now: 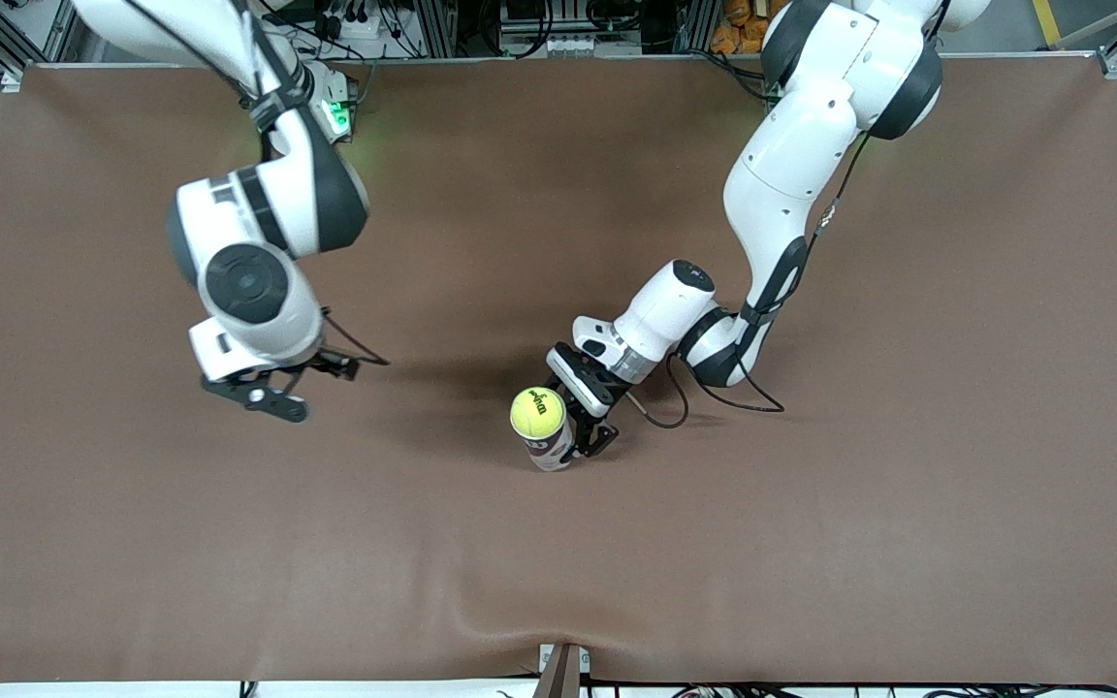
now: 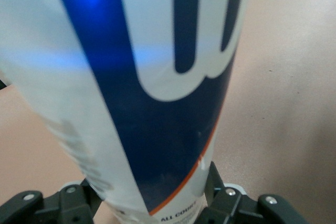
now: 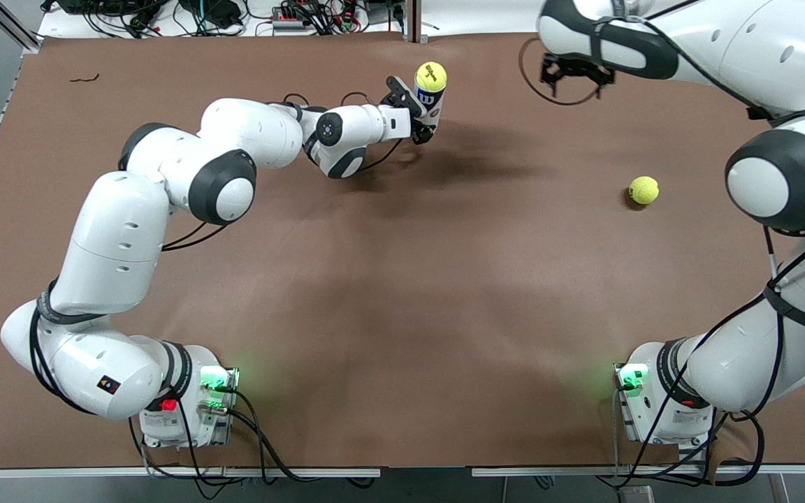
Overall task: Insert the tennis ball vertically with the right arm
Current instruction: 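Open the right gripper to drop the ball into the tube, then move the right gripper to the second ball and grasp it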
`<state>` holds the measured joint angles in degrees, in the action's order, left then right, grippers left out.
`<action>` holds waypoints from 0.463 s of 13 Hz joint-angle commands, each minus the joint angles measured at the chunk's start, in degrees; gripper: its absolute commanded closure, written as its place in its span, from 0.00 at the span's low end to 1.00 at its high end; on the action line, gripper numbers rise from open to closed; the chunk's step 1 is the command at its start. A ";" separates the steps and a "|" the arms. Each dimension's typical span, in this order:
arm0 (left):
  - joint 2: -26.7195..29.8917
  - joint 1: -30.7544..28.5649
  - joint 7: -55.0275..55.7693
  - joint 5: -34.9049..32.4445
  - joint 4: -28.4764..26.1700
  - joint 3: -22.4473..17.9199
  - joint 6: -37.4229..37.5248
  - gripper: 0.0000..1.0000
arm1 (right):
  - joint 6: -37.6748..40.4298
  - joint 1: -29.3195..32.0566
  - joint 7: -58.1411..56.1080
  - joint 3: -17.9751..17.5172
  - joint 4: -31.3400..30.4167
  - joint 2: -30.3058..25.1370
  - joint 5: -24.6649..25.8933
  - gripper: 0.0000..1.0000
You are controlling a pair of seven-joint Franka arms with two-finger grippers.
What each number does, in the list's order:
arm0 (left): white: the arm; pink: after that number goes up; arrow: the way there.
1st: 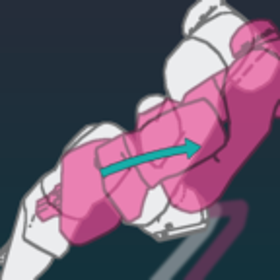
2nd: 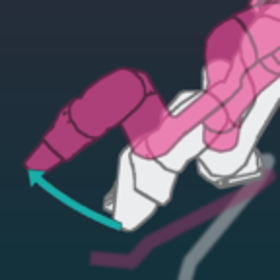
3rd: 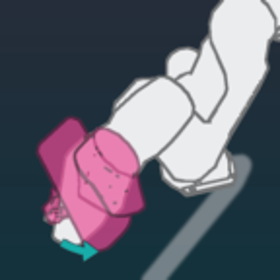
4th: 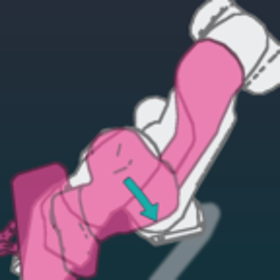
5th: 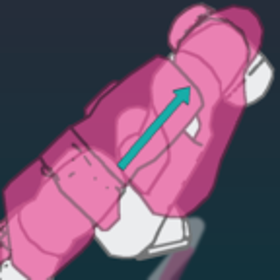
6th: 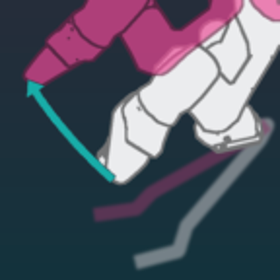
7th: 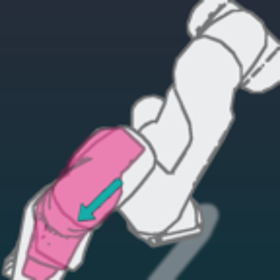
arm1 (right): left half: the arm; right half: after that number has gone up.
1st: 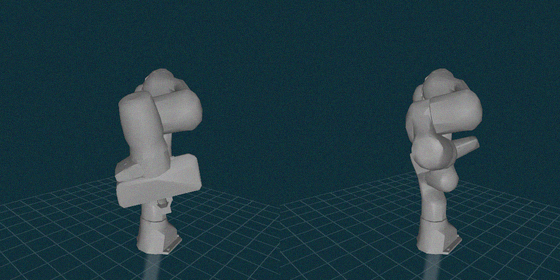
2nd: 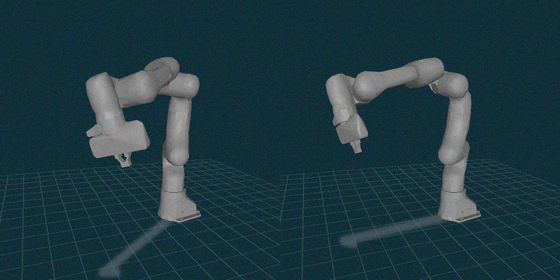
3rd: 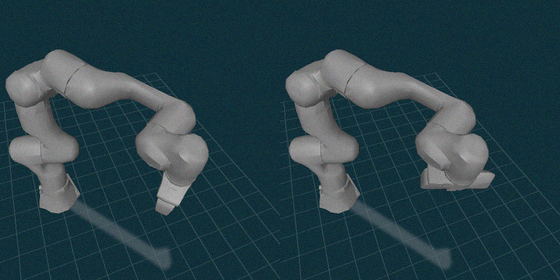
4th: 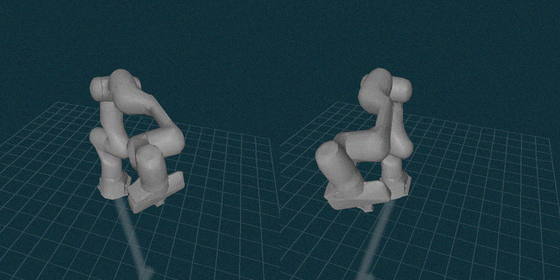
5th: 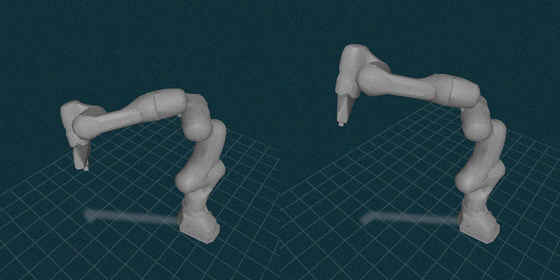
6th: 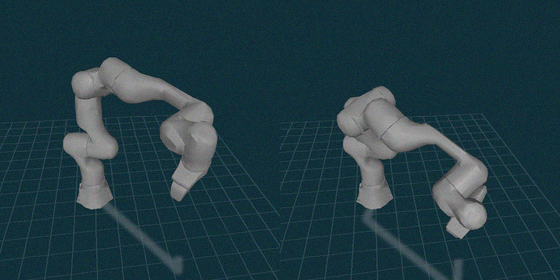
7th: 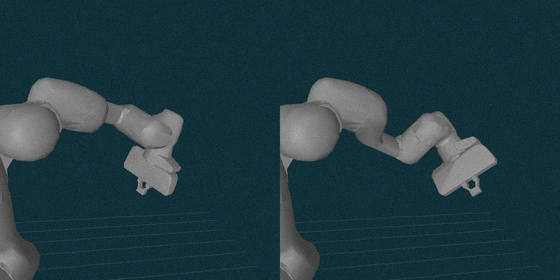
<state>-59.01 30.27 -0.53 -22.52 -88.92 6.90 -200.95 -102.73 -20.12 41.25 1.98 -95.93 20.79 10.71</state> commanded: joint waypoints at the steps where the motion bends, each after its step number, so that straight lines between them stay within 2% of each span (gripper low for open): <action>1: -0.14 0.40 0.71 0.02 -0.46 0.04 -0.41 0.23 | -2.55 4.90 -4.76 -1.10 -6.88 -4.18 0.28 0.00; 6: -1.28 0.49 0.71 0.02 1.38 0.04 -0.32 0.23 | -13.19 14.13 -16.44 -1.19 -17.52 -4.97 -1.12 0.00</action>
<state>-59.07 30.26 -0.53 -22.52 -88.85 6.92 -200.98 -112.43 -9.34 28.51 1.97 -107.32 18.71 10.49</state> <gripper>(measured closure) 0.225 0.000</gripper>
